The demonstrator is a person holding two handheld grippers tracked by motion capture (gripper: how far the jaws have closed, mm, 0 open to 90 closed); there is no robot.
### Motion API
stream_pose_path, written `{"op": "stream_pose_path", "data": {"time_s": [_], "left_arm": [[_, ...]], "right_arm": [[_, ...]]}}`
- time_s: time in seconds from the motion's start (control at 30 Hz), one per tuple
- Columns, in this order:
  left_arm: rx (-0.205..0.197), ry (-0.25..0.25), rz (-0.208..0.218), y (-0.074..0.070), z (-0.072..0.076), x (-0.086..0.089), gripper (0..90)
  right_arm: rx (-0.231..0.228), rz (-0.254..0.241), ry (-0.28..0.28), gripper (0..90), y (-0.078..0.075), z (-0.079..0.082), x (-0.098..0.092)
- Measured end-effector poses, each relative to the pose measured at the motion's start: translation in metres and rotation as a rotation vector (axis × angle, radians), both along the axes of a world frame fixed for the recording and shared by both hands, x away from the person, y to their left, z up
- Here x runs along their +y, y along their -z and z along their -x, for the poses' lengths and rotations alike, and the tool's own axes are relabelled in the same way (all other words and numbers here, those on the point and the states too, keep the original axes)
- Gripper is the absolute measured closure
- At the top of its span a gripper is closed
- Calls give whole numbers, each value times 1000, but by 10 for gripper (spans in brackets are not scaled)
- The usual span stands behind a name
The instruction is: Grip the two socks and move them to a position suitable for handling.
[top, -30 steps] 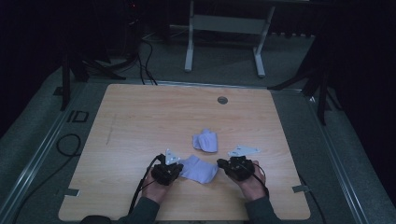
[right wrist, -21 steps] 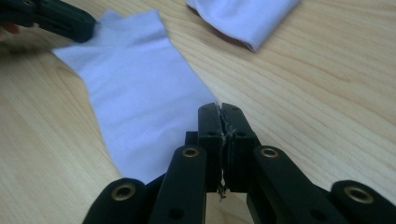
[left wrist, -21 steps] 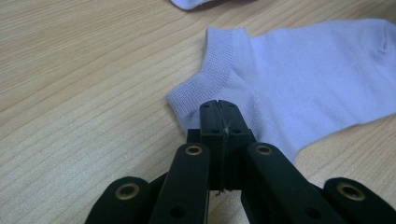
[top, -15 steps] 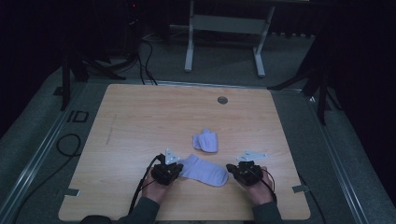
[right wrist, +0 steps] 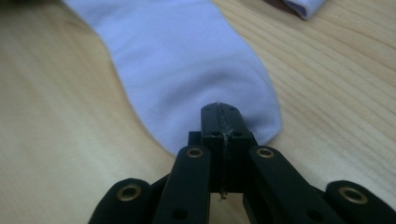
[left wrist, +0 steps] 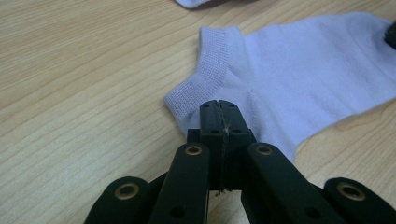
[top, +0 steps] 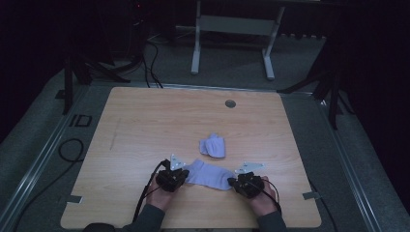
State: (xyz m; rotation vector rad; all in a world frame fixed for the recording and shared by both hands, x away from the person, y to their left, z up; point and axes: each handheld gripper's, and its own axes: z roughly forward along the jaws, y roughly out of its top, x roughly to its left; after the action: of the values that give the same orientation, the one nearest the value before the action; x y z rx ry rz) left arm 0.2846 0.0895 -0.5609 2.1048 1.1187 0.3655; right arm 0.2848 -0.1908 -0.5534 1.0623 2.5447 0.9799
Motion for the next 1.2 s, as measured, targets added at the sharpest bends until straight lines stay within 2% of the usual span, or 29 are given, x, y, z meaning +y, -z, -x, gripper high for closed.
{"op": "stream_pose_path", "data": {"time_s": [0.1,0.27,0.4,0.5,0.53,0.63,0.67,0.7,0.73,0.87,0.97,1.13,1.2], "left_arm": [[5,-7,2,0,1,3,897],[20,-13,3,-1,6,6,896],[21,-13,2,-1,10,6,896],[24,-13,6,-1,9,6,895],[24,-14,7,-1,9,6,895],[23,-14,9,-1,9,6,895],[23,-14,8,-1,9,6,895],[21,-14,8,-1,9,6,895],[22,-15,11,-1,9,6,894],[21,-12,11,-1,8,6,894],[22,-14,14,-1,8,6,894],[22,-13,16,-1,8,6,893],[22,-13,17,0,8,6,893]], "right_arm": [[-15,17,10,900,0,-3,0],[-15,29,20,900,-1,-10,0],[-14,63,23,900,-5,-12,3],[-46,24,36,858,-19,-16,7],[-46,24,36,858,-19,-16,7],[-86,20,21,847,-35,-29,21],[-86,20,21,847,-35,-29,21],[-104,34,6,845,-42,-41,35],[-108,36,3,837,-43,-46,40],[-103,22,3,782,-45,-67,57],[-72,-5,1,693,-44,-82,69],[-42,37,12,622,-39,-103,87],[-10,46,26,616,-37,-110,91]]}}
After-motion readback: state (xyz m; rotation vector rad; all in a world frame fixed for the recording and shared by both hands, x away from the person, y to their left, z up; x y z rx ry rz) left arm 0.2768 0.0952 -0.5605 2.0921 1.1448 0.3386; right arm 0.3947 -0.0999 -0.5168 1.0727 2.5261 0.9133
